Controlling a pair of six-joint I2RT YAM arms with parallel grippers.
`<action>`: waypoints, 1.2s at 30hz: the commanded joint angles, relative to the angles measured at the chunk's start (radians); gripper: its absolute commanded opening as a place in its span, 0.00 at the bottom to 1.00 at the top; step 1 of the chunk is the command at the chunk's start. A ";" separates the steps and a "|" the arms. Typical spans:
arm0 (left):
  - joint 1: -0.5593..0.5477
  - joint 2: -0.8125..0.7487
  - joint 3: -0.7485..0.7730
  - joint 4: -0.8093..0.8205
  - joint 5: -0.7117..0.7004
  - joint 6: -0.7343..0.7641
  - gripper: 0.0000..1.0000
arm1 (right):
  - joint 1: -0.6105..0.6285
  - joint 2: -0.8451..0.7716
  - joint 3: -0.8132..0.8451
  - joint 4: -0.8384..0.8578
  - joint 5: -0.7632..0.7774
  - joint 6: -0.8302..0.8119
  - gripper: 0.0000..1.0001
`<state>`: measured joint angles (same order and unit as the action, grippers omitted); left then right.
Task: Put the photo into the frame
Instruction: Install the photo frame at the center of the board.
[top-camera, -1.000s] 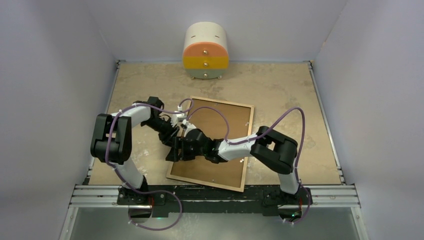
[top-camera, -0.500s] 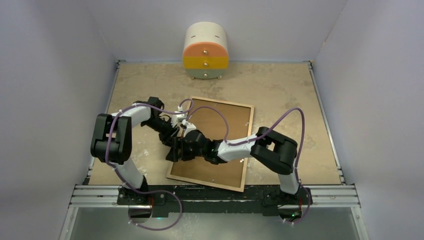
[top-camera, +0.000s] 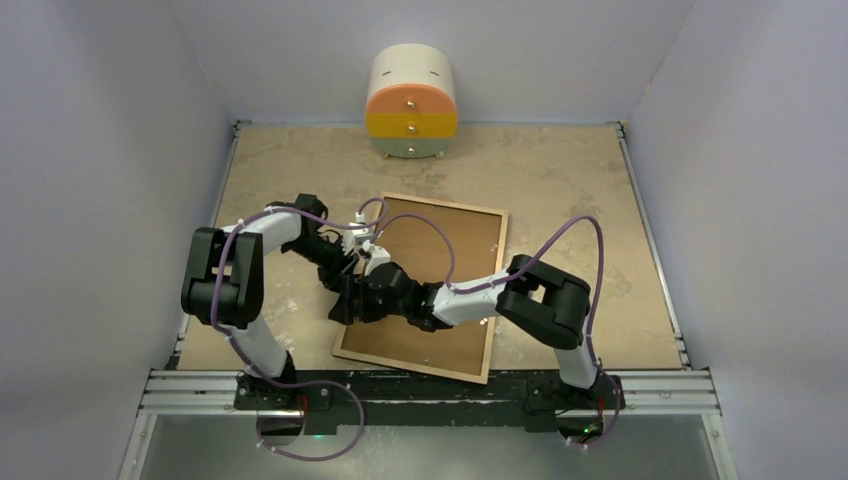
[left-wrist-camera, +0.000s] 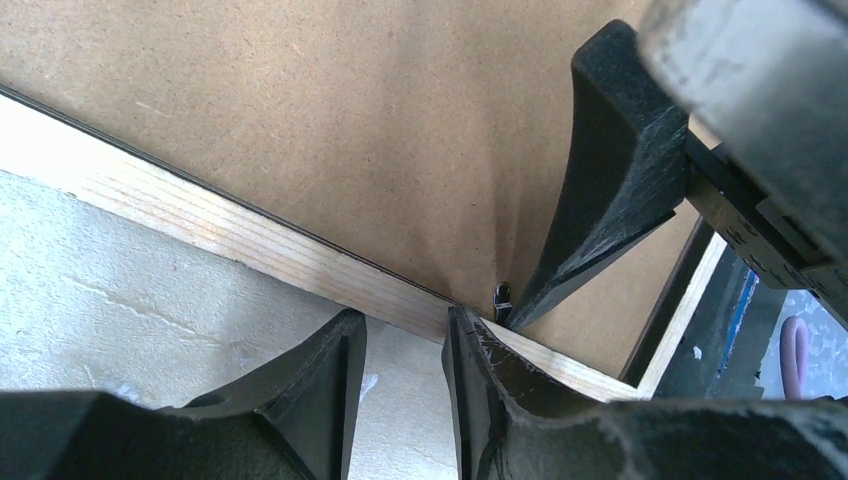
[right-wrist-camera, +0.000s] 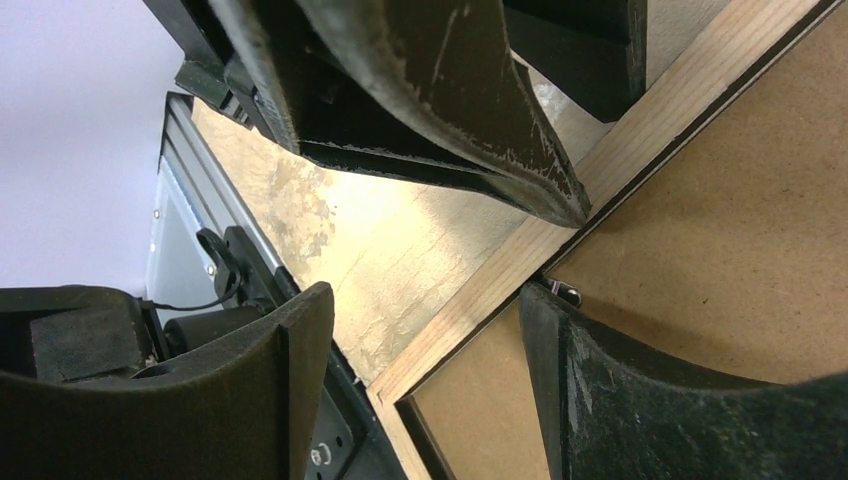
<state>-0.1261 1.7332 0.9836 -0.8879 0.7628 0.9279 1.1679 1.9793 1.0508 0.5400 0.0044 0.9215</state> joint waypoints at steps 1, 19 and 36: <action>-0.006 -0.010 0.020 -0.058 0.050 0.064 0.38 | -0.017 -0.022 -0.022 -0.043 0.067 -0.063 0.71; 0.106 0.160 0.293 0.124 0.194 -0.255 0.63 | -0.315 -0.366 -0.264 0.009 -0.116 -0.051 0.90; 0.079 0.252 0.235 0.220 0.219 -0.297 0.33 | -0.455 0.120 0.200 -0.020 -0.309 -0.100 0.77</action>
<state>-0.0463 1.9804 1.2438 -0.6907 0.9348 0.6209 0.7120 2.0579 1.1847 0.5072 -0.2455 0.8284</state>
